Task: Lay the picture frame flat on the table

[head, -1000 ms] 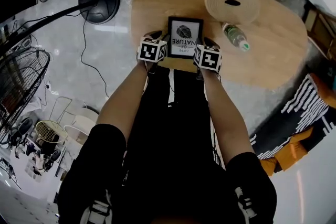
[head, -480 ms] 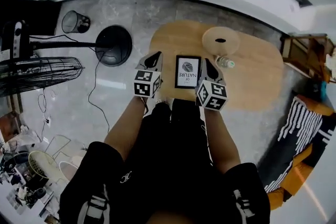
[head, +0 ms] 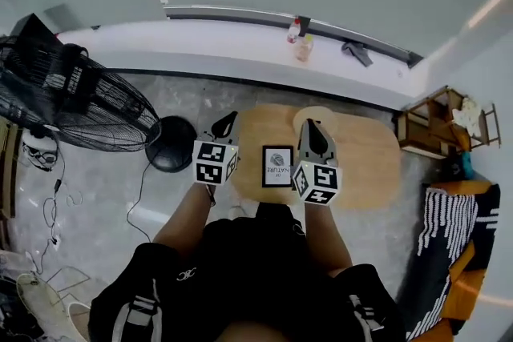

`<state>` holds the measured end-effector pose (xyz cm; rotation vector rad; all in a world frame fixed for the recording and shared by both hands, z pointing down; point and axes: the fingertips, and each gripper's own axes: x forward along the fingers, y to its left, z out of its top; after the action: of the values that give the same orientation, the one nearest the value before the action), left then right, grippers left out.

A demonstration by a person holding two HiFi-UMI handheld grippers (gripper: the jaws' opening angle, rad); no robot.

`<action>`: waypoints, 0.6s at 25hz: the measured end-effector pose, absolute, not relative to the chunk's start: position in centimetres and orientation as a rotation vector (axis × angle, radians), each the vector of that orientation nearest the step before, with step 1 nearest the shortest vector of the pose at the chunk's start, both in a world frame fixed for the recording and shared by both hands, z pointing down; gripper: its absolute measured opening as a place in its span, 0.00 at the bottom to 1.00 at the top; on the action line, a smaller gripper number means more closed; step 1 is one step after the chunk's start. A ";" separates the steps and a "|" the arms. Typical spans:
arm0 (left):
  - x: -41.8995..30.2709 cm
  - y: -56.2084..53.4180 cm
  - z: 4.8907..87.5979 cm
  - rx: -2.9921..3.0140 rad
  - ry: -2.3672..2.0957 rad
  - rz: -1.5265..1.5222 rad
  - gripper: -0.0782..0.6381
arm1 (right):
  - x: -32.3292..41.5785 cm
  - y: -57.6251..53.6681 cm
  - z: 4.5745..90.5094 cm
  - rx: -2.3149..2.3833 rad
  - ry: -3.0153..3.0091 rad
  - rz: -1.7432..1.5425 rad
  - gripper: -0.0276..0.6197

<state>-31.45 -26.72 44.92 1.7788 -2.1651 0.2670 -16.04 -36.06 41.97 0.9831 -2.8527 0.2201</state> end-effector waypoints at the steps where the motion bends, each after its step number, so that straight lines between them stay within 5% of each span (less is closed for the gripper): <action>1: -31.5 -26.0 43.2 1.798 -2.196 0.271 0.14 | -15.9 -35.4 40.9 0.991 -2.866 0.212 0.06; 15: -29.2 -21.3 34.2 1.972 -2.253 0.166 0.14 | -13.1 -30.9 33.9 1.134 -2.945 0.138 0.06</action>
<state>-29.18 -21.31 34.16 1.9723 -2.2534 0.1663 -13.13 -30.87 33.91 1.1343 -2.9448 0.1383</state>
